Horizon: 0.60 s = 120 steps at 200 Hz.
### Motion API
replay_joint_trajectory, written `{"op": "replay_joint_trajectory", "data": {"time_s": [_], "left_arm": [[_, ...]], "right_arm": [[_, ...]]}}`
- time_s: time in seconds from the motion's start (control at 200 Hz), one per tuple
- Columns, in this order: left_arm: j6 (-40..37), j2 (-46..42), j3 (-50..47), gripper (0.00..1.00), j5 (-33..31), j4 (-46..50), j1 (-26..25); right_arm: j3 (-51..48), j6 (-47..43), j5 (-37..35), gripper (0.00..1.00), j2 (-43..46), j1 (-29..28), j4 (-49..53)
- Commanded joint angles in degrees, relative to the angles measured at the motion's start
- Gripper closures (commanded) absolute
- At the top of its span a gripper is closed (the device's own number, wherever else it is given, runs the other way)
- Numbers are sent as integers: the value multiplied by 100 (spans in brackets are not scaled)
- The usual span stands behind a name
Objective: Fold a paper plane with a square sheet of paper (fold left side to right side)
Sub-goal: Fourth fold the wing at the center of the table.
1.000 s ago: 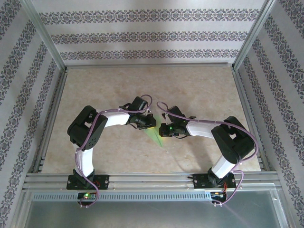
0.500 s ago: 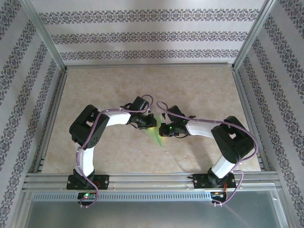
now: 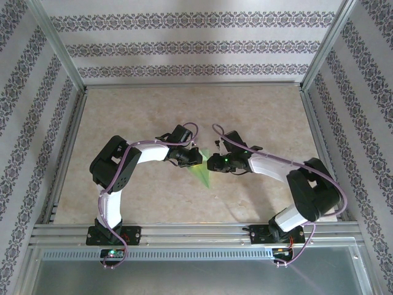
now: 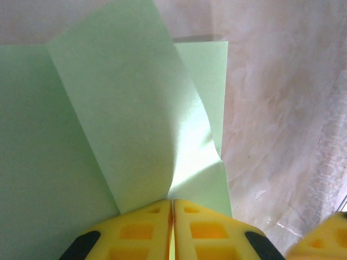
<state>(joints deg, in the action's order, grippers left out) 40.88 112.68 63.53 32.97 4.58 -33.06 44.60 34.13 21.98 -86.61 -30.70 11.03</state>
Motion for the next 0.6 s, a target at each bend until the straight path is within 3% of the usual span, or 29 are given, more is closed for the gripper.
{"op": "replay_joint_trajectory", "data": {"time_s": [0.0, 0.25, 0.595], "left_arm": [[-107, 195, -12, 89, -302, 482, -60], [-107, 201, -5, 89, -342, 504, -60], [-124, 198, 11, 89, -348, 527, -64]], "right_arm": [[-172, 19, 201, 75, 495, 131, 226], [-775, 881, 1540, 99, 654, -35, -926], [-1277, 1437, 1744, 100, -49, -374, -2142]]}}
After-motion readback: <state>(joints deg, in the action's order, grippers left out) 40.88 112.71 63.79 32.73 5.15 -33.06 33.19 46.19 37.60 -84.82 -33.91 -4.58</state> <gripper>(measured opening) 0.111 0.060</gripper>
